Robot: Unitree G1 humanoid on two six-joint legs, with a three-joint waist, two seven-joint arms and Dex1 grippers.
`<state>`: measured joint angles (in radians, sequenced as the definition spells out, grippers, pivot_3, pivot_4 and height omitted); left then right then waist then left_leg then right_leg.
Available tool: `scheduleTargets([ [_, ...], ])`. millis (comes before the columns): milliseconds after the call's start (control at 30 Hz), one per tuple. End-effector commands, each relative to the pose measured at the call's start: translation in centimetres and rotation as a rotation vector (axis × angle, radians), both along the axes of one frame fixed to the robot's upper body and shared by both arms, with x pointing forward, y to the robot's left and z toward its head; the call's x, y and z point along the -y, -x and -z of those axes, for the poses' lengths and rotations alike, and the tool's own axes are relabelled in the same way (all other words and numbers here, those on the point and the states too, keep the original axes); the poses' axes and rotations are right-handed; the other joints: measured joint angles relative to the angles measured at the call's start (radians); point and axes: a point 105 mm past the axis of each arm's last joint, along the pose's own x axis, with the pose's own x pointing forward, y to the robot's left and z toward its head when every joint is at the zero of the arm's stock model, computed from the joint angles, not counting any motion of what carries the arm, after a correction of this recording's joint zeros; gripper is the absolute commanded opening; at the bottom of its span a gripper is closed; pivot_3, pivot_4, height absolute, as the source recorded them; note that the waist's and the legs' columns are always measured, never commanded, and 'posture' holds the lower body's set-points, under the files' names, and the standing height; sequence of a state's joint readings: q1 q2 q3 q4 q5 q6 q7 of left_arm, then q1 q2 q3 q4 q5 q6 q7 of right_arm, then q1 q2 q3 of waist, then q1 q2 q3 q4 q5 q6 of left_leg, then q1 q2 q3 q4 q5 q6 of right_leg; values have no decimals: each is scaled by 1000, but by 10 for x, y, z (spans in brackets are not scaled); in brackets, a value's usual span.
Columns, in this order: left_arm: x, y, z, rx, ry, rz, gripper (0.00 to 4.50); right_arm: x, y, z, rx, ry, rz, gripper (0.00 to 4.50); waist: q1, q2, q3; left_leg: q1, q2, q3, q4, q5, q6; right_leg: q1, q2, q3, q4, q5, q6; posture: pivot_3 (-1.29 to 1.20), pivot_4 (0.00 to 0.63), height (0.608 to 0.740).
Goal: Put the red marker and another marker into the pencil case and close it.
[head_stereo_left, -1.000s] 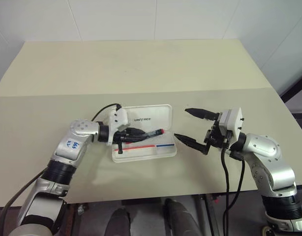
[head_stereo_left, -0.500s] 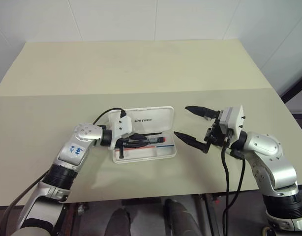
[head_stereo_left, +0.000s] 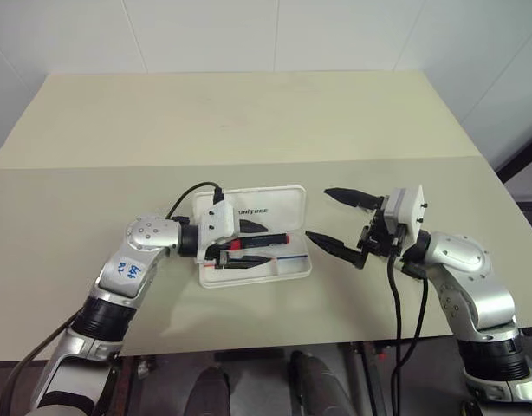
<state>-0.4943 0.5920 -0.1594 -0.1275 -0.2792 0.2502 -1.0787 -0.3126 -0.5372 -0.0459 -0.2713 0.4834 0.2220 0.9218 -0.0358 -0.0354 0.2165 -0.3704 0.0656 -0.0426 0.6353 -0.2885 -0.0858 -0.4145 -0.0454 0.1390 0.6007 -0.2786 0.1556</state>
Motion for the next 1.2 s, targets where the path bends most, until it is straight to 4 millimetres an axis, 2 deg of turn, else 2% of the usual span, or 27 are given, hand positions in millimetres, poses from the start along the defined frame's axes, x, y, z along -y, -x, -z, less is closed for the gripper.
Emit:
scheduleTargets([
  [33,-6,9,-21,53,67,-4,2994,14,-4,-15,22,-71,70,4500,0,0,0,0,0,0,0,0,0,0,0,0,0,0,0,0,150,740],
  [100,-12,17,-37,95,150,-2,2994,31,-8,-20,9,-114,165,4500,2,0,0,0,0,0,1,0,0,0,0,0,0,0,0,0,150,740],
  [167,-29,31,-50,101,205,8,3596,58,-6,-3,-59,-63,310,4500,5,0,0,0,0,0,1,0,0,0,0,0,0,0,0,0,150,740],
  [233,-39,40,-53,88,213,9,4280,76,-3,9,-105,-21,399,4500,9,0,0,0,0,0,-1,-1,1,0,0,0,0,-2,-1,0,150,740],
  [267,-44,43,-55,72,211,-1,4473,85,1,16,-131,-2,434,4500,9,0,0,0,0,0,-1,-1,2,0,0,0,0,-2,-1,0,150,740],
  [433,-67,47,-60,41,184,-43,4473,111,24,44,-203,98,455,4500,5,0,0,0,0,0,0,-1,2,0,0,0,0,-4,-4,0,150,740],
  [500,-71,48,-60,22,179,-44,4473,115,27,49,-220,115,453,4500,2,0,0,1,0,0,1,-1,2,1,0,0,0,-8,-12,0,150,740],
  [633,-79,46,-62,2,163,-16,4473,133,30,64,-282,151,431,4500,-11,0,0,1,0,1,9,-1,2,3,0,2,0,-9,-14,0,150,740],
  [767,-82,40,-68,-6,141,20,4473,150,28,77,-340,204,403,4500,-18,0,0,1,0,1,13,-1,2,6,0,2,-2,-6,-14,0,150,740],
  [1000,-86,36,-70,-4,117,37,4473,177,18,86,-374,244,427,4500,-29,0,0,1,0,2,11,-1,2,5,0,3,-2,-6,-13,0,150,740],
  [1200,-85,36,-70,-7,114,43,4473,179,8,92,-384,244,413,4500,-27,0,0,1,0,2,11,-2,3,5,0,3,0,-5,-11,0,150,740],
])
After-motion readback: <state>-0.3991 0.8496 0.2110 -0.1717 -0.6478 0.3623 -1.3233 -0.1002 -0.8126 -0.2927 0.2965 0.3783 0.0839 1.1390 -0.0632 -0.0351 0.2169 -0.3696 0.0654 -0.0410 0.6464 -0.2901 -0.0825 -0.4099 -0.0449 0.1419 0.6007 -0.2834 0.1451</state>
